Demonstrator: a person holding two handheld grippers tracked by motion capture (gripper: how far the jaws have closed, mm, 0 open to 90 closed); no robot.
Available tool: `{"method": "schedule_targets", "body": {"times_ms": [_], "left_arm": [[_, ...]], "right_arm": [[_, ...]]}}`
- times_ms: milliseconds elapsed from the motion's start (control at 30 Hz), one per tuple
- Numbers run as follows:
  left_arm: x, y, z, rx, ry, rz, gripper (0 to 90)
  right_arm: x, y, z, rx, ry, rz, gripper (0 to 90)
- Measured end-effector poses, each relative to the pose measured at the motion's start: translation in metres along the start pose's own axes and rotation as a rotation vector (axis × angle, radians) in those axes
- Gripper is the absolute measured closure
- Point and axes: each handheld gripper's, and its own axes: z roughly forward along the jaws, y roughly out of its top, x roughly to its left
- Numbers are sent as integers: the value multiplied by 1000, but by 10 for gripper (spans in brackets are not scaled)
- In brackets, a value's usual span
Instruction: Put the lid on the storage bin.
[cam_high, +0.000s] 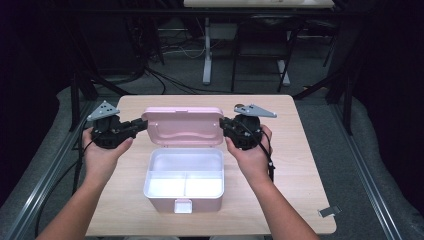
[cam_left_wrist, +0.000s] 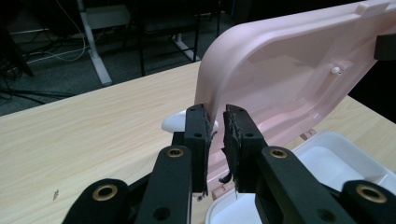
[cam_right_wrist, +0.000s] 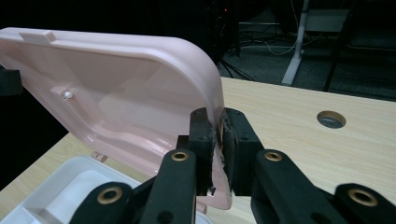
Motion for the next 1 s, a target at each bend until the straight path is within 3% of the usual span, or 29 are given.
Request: {"method": "schedule_targets", "body": {"times_ms": [1000], "left_arm": [[-8, -4, -19, -13, -44, 15, 769]], "right_arm": [[7, -4, -19, -23, 41, -25, 780]]}}
